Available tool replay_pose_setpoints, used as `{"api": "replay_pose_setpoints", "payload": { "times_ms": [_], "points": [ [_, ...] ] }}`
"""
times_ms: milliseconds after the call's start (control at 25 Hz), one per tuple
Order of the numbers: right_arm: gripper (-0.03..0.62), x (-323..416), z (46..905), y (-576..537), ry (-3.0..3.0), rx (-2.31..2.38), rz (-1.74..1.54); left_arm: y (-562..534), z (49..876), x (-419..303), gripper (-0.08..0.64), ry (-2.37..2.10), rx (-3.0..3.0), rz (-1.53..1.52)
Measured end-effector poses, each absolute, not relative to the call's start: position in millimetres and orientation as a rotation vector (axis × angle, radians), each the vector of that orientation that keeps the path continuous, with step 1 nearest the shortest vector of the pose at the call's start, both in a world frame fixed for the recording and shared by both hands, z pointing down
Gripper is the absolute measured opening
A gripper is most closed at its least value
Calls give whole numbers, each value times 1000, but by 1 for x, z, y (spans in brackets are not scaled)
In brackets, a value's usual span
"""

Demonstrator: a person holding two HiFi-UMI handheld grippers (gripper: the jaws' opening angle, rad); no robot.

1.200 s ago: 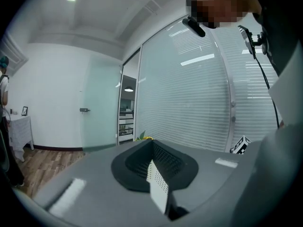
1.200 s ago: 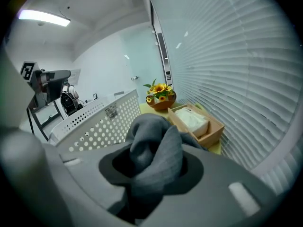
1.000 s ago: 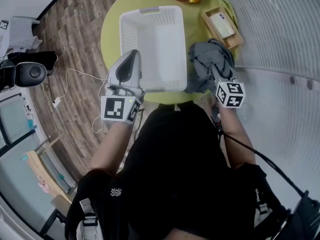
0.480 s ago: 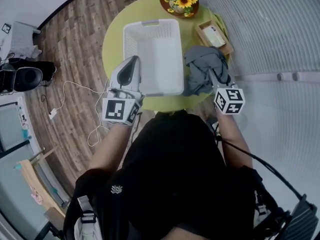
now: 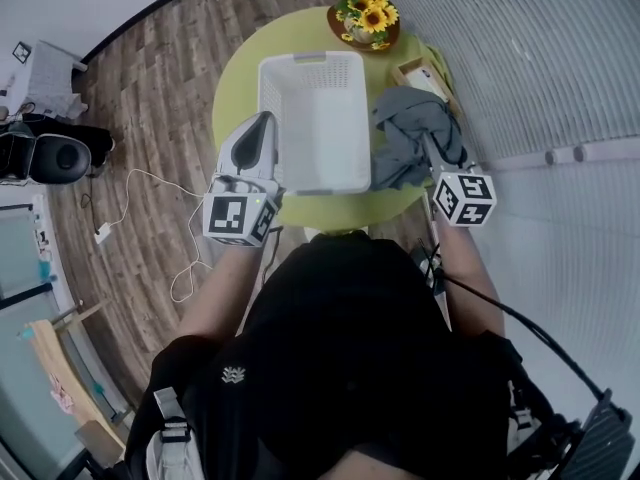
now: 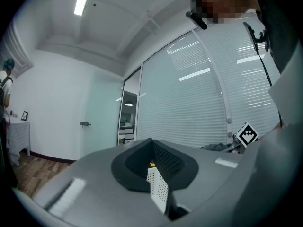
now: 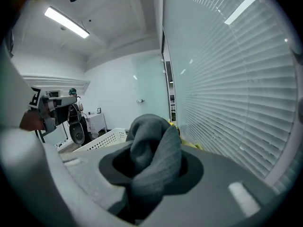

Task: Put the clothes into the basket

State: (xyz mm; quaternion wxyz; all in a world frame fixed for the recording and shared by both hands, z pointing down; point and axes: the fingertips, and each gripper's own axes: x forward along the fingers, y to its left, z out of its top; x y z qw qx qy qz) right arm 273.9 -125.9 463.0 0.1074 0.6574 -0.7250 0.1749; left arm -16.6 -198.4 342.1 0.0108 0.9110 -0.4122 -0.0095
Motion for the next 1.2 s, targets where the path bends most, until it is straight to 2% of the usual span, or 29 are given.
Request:
{"api": "replay_pose_setpoints", "payload": {
  "times_ms": [200,400,840,1200],
  "points": [
    [132,288,441,-159,-2152,1947,463,-217,333,-12,6,-1308,2845,-19],
    [132,271,415,-145,-2167,1971,405,-193,326,-41,6,-1323,2844,-28],
    [132,266,380,-142,-2188,2015,303,-177,328,-55,6,-1332,2845,-57],
    [132,284,353,-186,-2232,1991,257,-209,314,-42,6,-1381,2826,-84]
  ]
}}
